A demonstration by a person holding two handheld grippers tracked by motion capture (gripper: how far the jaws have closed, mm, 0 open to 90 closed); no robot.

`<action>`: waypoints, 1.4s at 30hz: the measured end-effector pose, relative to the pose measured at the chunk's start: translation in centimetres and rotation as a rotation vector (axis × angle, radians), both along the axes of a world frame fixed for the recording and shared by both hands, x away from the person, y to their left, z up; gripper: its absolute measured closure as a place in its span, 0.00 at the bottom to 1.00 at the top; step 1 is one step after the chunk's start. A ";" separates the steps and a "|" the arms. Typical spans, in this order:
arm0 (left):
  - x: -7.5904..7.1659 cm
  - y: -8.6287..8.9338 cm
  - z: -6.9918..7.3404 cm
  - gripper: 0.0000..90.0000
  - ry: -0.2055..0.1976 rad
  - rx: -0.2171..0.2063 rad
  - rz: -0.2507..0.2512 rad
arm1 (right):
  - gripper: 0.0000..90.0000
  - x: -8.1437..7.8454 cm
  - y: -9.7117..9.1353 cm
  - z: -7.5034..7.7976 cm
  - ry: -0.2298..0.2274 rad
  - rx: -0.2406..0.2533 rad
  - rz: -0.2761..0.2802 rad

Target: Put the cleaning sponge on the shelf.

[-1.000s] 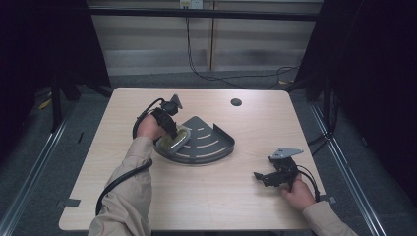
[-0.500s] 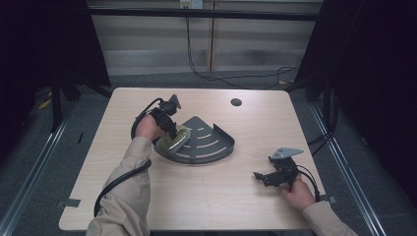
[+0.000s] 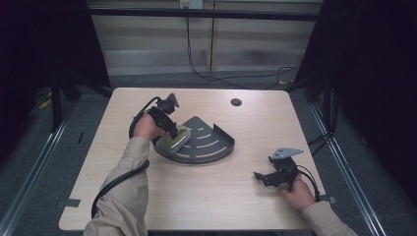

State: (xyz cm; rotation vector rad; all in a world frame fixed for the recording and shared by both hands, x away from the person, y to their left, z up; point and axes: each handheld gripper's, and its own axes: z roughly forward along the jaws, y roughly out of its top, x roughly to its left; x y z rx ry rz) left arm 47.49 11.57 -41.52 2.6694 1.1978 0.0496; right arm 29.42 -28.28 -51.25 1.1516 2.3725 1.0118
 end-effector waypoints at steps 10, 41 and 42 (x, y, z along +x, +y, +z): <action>-0.4 0.6 1.0 0.26 -0.008 -0.009 0.015 | 0.09 0.0 0.0 0.0 0.000 0.000 0.000; -3.3 4.1 2.7 0.25 -0.033 -0.039 0.042 | 0.09 0.0 0.0 0.0 0.000 -0.001 0.001; -3.4 4.2 2.7 0.25 -0.032 -0.039 0.040 | 0.09 0.0 0.0 0.0 0.000 -0.001 0.001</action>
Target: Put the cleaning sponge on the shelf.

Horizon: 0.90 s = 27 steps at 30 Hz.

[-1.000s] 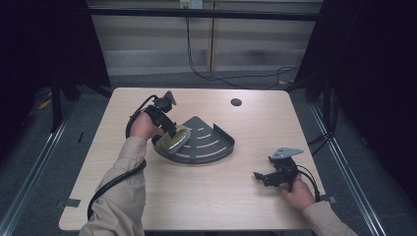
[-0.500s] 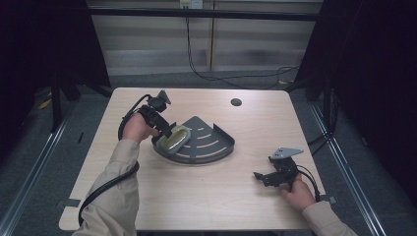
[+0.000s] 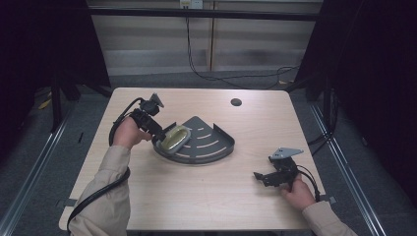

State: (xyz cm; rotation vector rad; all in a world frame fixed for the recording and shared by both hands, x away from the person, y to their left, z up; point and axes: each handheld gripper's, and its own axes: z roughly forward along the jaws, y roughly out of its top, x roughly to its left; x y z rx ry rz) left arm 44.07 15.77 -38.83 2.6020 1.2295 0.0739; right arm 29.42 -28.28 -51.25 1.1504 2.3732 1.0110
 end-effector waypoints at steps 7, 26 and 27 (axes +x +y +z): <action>-0.9 1.2 0.0 0.25 -0.004 -0.007 0.005 | 0.09 0.0 0.0 0.0 0.003 0.001 -0.003; -3.4 4.2 -1.5 0.25 -0.007 -0.022 0.019 | 0.09 0.0 0.0 0.0 0.003 0.000 -0.002; -3.5 4.3 -1.6 0.25 -0.009 -0.021 0.016 | 0.09 0.0 0.0 0.0 0.003 0.000 -0.002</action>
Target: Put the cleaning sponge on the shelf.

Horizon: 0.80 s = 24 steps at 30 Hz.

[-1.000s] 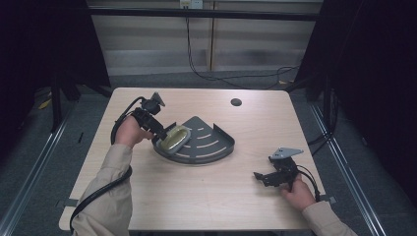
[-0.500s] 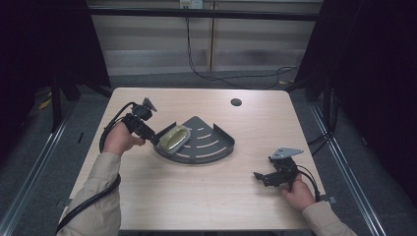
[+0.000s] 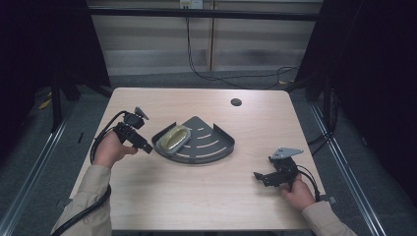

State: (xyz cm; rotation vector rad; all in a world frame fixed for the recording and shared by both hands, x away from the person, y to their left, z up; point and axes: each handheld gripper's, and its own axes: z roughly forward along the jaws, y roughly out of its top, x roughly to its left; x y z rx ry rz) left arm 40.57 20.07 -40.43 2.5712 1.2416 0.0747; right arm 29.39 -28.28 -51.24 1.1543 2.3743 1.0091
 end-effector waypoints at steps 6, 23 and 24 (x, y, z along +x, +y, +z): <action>-0.8 0.5 -1.0 0.25 -0.002 -0.009 0.004 | 0.09 0.0 0.0 0.0 0.000 0.000 0.000; -2.6 1.8 -3.7 0.25 0.004 -0.046 0.017 | 0.09 0.0 0.0 0.0 0.000 0.000 0.000; -2.7 2.0 -3.9 0.24 0.004 -0.046 0.018 | 0.09 0.0 0.0 0.0 0.000 0.000 0.000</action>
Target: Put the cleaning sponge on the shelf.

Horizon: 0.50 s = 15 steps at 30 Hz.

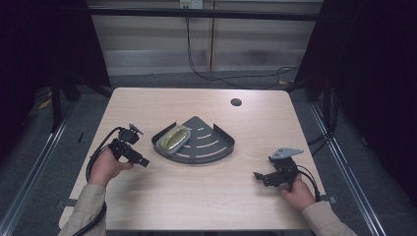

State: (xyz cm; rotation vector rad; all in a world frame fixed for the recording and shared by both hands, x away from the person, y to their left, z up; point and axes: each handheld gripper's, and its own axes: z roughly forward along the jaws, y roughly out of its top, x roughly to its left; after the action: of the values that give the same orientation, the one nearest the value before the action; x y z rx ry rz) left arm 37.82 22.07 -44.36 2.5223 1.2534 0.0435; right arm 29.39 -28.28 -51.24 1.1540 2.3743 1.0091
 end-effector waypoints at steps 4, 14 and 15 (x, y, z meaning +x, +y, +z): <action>-0.4 0.6 -0.4 0.25 0.002 -0.011 0.009 | 0.09 0.0 0.0 0.0 0.000 0.000 0.000; -1.8 1.7 -1.9 0.25 0.001 -0.035 0.026 | 0.09 0.0 0.0 0.0 0.000 0.000 0.000; -1.9 1.8 -2.1 0.25 -0.004 -0.039 0.031 | 0.09 0.0 0.0 0.0 0.000 0.000 0.000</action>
State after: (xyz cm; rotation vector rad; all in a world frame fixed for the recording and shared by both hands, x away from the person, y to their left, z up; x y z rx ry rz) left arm 35.91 23.90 -46.43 2.4689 1.2791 0.0304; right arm 29.39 -28.28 -51.24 1.1539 2.3741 1.0093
